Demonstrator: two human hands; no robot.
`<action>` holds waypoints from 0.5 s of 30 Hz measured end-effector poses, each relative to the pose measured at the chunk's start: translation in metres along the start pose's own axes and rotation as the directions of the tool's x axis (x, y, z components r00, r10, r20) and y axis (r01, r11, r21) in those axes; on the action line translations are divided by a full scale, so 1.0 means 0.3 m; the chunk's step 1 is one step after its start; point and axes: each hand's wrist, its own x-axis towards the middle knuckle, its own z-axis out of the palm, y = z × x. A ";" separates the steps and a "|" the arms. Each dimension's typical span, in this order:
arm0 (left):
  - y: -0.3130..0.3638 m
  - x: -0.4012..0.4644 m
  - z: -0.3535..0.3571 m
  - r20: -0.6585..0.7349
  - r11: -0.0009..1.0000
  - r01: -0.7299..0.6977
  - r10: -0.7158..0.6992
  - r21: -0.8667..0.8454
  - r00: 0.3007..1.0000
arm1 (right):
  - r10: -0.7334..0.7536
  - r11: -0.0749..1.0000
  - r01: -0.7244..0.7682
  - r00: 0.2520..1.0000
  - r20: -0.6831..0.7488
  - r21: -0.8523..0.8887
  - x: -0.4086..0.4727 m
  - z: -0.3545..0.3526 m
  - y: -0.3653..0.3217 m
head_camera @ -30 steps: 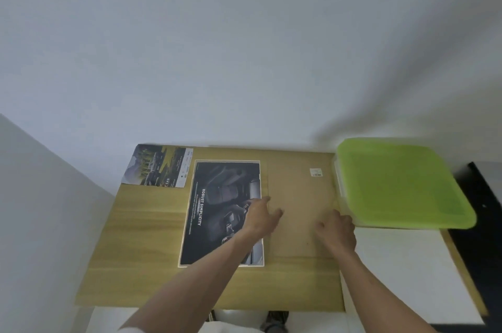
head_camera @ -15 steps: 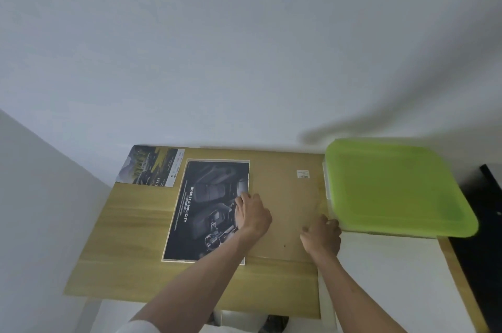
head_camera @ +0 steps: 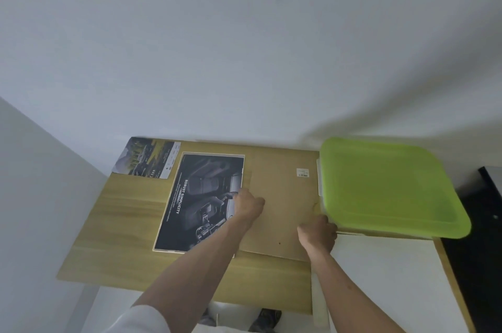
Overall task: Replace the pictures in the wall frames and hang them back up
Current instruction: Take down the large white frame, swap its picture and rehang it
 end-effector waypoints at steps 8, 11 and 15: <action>0.021 0.035 -0.156 -0.091 0.998 -0.049 0.047 -0.025 0.995 | -0.004 0.966 0.006 1.000 -0.007 0.257 0.006 0.000 -0.038; -0.002 0.048 -0.214 -0.100 0.997 -0.076 0.072 -0.029 0.992 | -0.061 0.955 0.061 0.998 -0.009 0.292 -0.003 0.006 -0.065; -0.048 0.065 -0.320 -0.106 0.992 -0.085 0.075 -0.094 0.992 | -0.209 0.924 0.185 0.977 0.037 0.335 -0.062 0.008 -0.124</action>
